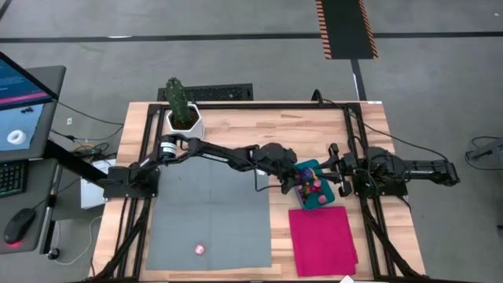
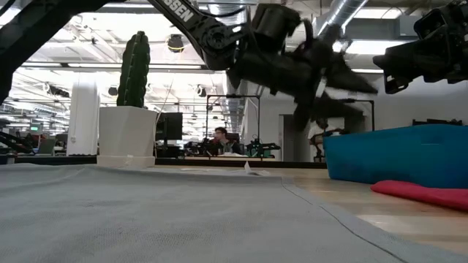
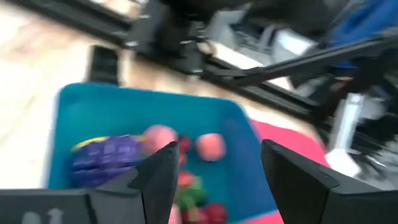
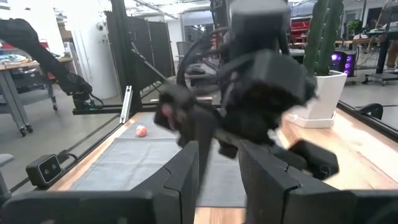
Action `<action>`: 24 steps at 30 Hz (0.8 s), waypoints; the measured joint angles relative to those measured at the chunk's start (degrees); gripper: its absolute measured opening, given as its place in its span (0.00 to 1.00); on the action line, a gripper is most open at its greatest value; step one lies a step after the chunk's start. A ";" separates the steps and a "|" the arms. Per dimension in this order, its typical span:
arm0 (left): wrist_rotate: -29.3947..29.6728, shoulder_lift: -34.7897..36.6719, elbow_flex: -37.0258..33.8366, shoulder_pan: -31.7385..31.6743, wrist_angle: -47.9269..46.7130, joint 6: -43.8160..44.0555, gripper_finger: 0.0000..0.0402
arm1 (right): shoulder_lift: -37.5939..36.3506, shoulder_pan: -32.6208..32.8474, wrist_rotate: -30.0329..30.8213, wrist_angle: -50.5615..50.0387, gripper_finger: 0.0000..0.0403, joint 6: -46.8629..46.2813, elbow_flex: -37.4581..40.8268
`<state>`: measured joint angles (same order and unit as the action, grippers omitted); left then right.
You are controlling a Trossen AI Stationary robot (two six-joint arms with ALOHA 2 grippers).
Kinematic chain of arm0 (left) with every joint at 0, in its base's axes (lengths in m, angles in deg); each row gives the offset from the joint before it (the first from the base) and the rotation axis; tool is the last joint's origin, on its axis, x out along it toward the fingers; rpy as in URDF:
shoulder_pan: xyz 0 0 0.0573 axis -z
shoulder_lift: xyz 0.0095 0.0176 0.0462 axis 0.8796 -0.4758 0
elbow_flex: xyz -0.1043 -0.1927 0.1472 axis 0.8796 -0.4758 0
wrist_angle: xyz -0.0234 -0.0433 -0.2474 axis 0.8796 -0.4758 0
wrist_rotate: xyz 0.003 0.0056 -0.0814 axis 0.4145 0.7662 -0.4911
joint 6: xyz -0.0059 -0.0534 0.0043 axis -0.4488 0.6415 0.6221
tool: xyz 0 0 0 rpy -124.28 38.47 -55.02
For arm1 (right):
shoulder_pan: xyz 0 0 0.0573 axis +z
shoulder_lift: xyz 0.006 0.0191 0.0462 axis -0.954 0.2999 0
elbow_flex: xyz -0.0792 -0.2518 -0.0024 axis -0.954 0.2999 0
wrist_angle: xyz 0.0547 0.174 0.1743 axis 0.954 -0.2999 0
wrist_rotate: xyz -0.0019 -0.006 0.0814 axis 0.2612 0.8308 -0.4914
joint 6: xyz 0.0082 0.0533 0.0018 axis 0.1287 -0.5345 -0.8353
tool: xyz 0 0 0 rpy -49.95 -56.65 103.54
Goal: Pick and placing Produce into tupperware
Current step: Put the pink peach into the blue bin
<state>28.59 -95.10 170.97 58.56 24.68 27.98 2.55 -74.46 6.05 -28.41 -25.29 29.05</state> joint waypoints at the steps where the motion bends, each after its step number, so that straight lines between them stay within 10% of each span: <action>1: -1.55 0.61 0.00 0.01 0.13 -0.12 0.54 | 0.00 0.00 0.00 0.00 0.34 0.00 0.00; 24: 0.65 22.08 -1.55 3.80 -23.87 -14.68 0.54 | 0.00 0.00 0.00 -0.01 0.34 0.00 0.00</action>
<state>29.25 -73.01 169.42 62.36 0.81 13.30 2.55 -74.46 6.05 -28.43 -25.29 29.05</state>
